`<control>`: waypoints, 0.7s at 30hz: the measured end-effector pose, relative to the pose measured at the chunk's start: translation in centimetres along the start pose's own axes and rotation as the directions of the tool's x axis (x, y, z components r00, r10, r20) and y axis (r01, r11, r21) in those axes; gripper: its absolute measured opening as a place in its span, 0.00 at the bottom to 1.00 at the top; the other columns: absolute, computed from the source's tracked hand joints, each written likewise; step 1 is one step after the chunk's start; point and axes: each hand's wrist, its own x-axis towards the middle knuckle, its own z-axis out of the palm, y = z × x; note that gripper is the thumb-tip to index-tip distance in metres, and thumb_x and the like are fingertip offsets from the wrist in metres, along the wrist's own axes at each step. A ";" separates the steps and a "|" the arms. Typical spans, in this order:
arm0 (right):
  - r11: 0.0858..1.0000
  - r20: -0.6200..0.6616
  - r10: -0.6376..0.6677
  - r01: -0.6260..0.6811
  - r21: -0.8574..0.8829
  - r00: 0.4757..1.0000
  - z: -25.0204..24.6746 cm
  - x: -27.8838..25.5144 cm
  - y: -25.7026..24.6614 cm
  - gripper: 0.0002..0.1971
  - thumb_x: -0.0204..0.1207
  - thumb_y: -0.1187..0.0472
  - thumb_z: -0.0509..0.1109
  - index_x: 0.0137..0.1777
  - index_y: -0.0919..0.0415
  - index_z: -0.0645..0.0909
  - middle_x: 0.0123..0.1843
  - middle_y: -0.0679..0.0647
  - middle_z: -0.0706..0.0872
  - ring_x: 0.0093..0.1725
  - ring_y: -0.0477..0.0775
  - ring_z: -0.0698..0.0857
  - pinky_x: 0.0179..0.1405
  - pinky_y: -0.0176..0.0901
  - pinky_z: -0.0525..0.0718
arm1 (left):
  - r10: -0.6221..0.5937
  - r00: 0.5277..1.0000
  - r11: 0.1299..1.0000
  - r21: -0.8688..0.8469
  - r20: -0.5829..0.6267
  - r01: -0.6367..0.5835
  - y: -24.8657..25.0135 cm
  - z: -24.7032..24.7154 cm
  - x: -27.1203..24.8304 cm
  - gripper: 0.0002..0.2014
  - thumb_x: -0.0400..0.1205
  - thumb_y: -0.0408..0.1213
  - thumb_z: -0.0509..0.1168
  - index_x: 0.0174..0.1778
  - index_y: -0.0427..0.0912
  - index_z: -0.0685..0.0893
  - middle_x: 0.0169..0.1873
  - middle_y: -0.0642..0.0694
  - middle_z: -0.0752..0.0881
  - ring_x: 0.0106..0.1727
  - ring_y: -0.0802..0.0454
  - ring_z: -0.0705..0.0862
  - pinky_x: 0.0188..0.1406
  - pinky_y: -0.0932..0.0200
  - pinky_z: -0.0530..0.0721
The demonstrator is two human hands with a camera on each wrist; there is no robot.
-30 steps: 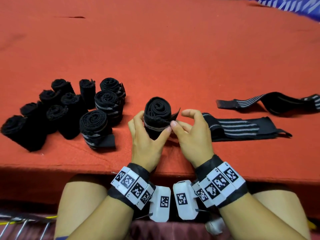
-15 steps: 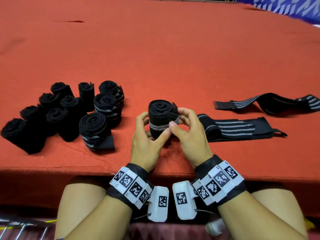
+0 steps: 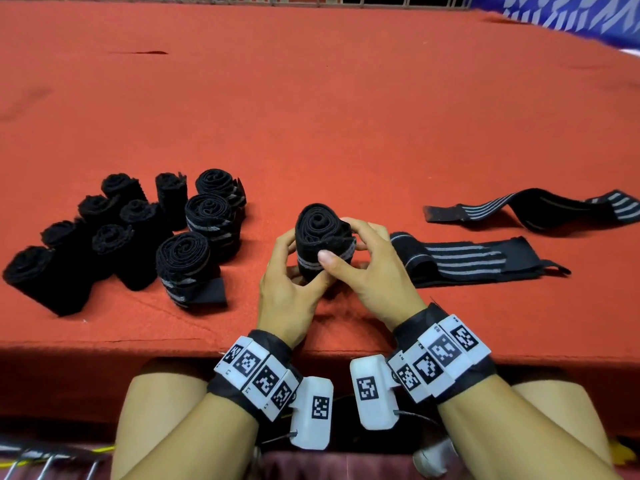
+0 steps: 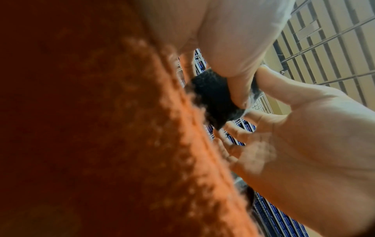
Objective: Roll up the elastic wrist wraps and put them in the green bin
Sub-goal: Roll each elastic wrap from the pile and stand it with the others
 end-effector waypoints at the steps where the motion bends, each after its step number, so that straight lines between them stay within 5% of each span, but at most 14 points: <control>1: 0.999 0.004 0.021 -0.021 -0.026 1.000 0.0 0.1 0.0 0.29 0.70 0.35 0.75 0.71 0.37 0.78 0.67 0.42 0.72 0.71 0.45 0.74 0.75 0.51 0.76 | -0.013 1.000 1.000 -0.013 -0.002 0.013 0.0 0.0 0.1 0.29 0.74 0.43 0.80 0.71 0.52 0.79 0.62 0.52 0.88 0.61 0.52 0.89 0.65 0.46 0.87; 5: 0.998 -0.021 0.026 -0.027 -0.048 0.999 0.3 0.8 -0.8 0.30 0.76 0.44 0.77 0.78 0.41 0.75 0.63 0.48 0.73 0.64 0.44 0.79 0.72 0.48 0.79 | -0.001 1.000 0.997 0.073 -0.012 0.002 0.2 -0.5 0.7 0.31 0.71 0.51 0.78 0.71 0.55 0.79 0.63 0.58 0.87 0.66 0.57 0.85 0.70 0.44 0.83; 8: 0.997 -0.051 0.068 -0.066 0.028 0.996 0.9 2.2 -1.2 0.37 0.75 0.51 0.79 0.83 0.51 0.70 0.69 0.50 0.78 0.63 0.47 0.84 0.70 0.51 0.82 | -0.009 1.000 0.993 0.116 -0.020 0.012 0.5 -0.7 1.5 0.34 0.70 0.50 0.76 0.75 0.57 0.77 0.66 0.59 0.86 0.68 0.59 0.84 0.72 0.43 0.81; 13: 0.991 -0.025 0.098 -0.096 0.089 0.995 1.3 5.2 -1.5 0.31 0.72 0.69 0.80 0.73 0.56 0.75 0.66 0.48 0.84 0.64 0.47 0.85 0.70 0.51 0.84 | -0.045 0.997 0.959 0.277 -0.070 0.063 1.2 -0.9 3.6 0.38 0.71 0.41 0.72 0.80 0.56 0.73 0.67 0.54 0.74 0.72 0.56 0.77 0.77 0.46 0.76; 15: 0.996 -0.002 0.089 -0.089 0.026 0.996 1.7 6.5 -1.1 0.30 0.69 0.69 0.80 0.70 0.54 0.76 0.66 0.49 0.81 0.64 0.51 0.85 0.70 0.54 0.84 | -0.087 0.994 0.936 0.337 -0.061 0.103 1.6 -1.0 4.5 0.37 0.74 0.34 0.73 0.81 0.54 0.73 0.66 0.50 0.73 0.71 0.54 0.76 0.77 0.47 0.74; 18: 0.996 0.021 0.085 -0.084 -0.032 0.996 2.3 8.0 -0.5 0.33 0.64 0.68 0.78 0.70 0.50 0.76 0.66 0.50 0.71 0.68 0.57 0.83 0.72 0.56 0.82 | -0.117 0.992 0.925 0.360 -0.044 0.125 1.7 -1.2 5.4 0.39 0.70 0.36 0.72 0.80 0.55 0.74 0.66 0.49 0.74 0.72 0.53 0.77 0.77 0.46 0.75; 21: 0.994 0.061 0.100 -0.097 -0.052 0.993 2.7 9.2 -0.3 0.36 0.66 0.70 0.76 0.75 0.50 0.75 0.66 0.53 0.71 0.69 0.58 0.82 0.75 0.56 0.80 | -0.149 0.988 0.922 0.353 -0.048 0.156 1.6 -1.0 6.2 0.38 0.69 0.35 0.70 0.79 0.58 0.75 0.64 0.49 0.74 0.69 0.52 0.80 0.75 0.45 0.78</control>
